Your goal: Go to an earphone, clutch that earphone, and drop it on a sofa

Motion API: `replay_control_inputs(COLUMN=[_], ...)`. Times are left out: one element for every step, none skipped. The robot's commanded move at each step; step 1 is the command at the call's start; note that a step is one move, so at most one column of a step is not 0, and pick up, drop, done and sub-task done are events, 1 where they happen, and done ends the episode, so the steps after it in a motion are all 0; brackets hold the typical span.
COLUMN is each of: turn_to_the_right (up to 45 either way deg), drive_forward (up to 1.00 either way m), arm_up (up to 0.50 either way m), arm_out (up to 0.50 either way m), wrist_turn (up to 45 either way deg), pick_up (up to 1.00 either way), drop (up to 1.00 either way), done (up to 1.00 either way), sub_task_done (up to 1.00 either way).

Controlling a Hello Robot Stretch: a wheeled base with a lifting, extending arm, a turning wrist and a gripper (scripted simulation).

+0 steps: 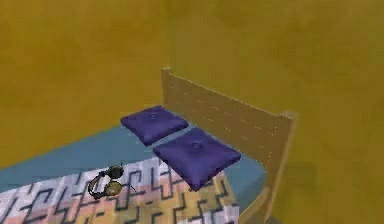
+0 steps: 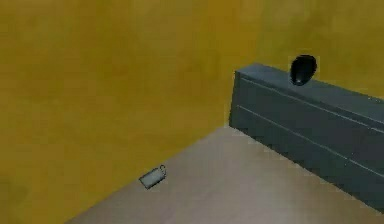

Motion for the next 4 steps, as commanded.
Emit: replay_control_inputs(turn_to_the_right=[-45.0, -45.0, -18.0, 0.0], drive_forward=[0.0, 0.0, 0.0, 0.0], arm_up=[0.0, 0.0, 0.0, 0.5], arm_out=[0.0, 0.0, 0.0, 0.0], wrist_turn=[0.0, 0.0, 0.0, 0.0], pick_up=[0.0, 0.0, 0.0, 0.0], drop=[0.0, 0.0, 0.0, 0.0], done=[0.0, 0.0, 0.0, 0.0], sub_task_done=[0.0, 0.0, 0.0, 0.0])
